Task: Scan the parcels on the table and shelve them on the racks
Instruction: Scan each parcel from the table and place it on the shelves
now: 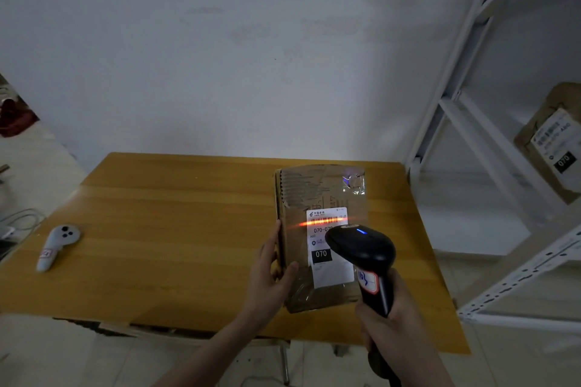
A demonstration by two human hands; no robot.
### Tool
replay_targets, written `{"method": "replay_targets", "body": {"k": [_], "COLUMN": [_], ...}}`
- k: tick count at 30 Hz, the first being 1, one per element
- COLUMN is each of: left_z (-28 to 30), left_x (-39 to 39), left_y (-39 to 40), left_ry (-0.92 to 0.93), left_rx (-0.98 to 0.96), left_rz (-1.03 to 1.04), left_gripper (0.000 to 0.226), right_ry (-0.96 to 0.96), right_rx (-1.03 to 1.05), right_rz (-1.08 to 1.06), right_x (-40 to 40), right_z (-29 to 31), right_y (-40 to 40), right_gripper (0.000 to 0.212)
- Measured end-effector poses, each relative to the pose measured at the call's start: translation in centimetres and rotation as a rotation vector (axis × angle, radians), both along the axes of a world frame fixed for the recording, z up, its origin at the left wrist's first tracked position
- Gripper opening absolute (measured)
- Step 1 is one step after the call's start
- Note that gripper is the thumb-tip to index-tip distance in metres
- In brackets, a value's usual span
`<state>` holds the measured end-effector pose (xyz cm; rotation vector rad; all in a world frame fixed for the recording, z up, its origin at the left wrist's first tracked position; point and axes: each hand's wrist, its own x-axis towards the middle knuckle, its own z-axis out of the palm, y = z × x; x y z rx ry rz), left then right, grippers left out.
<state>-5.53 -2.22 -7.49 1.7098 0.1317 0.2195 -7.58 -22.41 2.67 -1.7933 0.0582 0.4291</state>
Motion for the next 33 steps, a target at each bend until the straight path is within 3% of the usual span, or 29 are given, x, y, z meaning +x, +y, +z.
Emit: {"method": "replay_targets", "body": {"k": [7, 12, 16, 20, 24, 28, 31, 33], "left_z": [-0.3, -0.6, -0.4, -0.3, 0.0, 0.2, 0.6, 0.9], "left_x": [0.2, -0.3, -1.0, -1.9, -2.5, -2.9, -3.0, -3.0], "left_y": [0.3, 1.1, 1.8, 2.7, 3.2, 3.8, 3.9, 3.8], "left_ry": [0.013, 0.035, 0.052, 0.091, 0.125, 0.133, 0.14, 0.131], "left_rx": [-0.001, 0.011, 0.008, 0.042, 0.039, 0.011, -0.002, -0.001], "left_rz": [0.022, 0.074, 0.115, 0.134, 0.141, 0.147, 0.133, 0.123], "left_gripper": [0.074, 0.075, 0.073, 0.073, 0.07, 0.071, 0.07, 0.07], "right_ry": [0.0, 0.091, 0.188, 0.146, 0.11, 0.123, 0.098, -0.13], "right_rx": [0.014, -0.128, -0.258, -0.381, -0.447, -0.534, -0.705, -0.634], "right_rz": [-0.13, -0.326, -0.237, -0.097, -0.056, -0.093, -0.238, -0.267], "right_x": [2.0, 6.9, 11.3, 14.2, 15.7, 16.0, 15.8, 14.9], "right_z": [-2.0, -10.1, -17.7, -23.8, -26.8, -27.6, -25.7, -21.7], "right_y": [-1.7, -4.4, -5.0, -4.2, -3.7, -3.2, -2.3, -1.4], "right_gripper": [0.036, 0.024, 0.008, 0.027, 0.012, 0.01, 0.047, 0.061]}}
